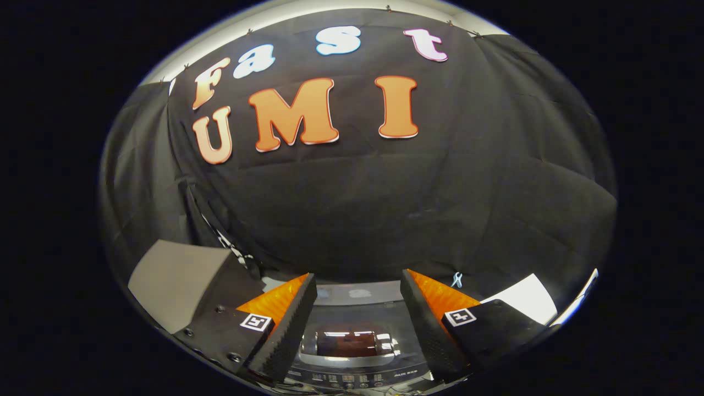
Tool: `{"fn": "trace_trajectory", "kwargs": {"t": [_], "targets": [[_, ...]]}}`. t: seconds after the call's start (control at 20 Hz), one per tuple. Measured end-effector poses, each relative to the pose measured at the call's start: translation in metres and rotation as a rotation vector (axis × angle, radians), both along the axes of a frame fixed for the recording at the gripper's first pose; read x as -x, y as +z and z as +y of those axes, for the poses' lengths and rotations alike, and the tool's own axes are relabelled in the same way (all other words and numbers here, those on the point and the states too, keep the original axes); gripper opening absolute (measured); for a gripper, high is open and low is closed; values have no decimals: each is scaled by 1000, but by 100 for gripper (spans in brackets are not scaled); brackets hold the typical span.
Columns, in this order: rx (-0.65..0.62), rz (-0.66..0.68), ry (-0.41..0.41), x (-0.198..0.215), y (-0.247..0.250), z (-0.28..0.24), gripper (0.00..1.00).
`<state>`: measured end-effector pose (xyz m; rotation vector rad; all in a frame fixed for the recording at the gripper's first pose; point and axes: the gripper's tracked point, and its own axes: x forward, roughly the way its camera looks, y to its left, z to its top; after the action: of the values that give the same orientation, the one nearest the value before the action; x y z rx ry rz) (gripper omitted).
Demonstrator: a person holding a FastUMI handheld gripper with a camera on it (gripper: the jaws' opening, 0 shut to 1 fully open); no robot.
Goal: Put the clothes into the washing machine and then close the washing machine lid.
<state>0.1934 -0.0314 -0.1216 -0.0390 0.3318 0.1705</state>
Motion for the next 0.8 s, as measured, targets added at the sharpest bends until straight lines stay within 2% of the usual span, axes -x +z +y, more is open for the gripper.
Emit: {"fn": "trace_trajectory", "kwargs": {"t": [0.45,0.8], "targets": [[14,-185,-31,30,100,33,98],[-32,-278,-77,68,152,34,98]]}}
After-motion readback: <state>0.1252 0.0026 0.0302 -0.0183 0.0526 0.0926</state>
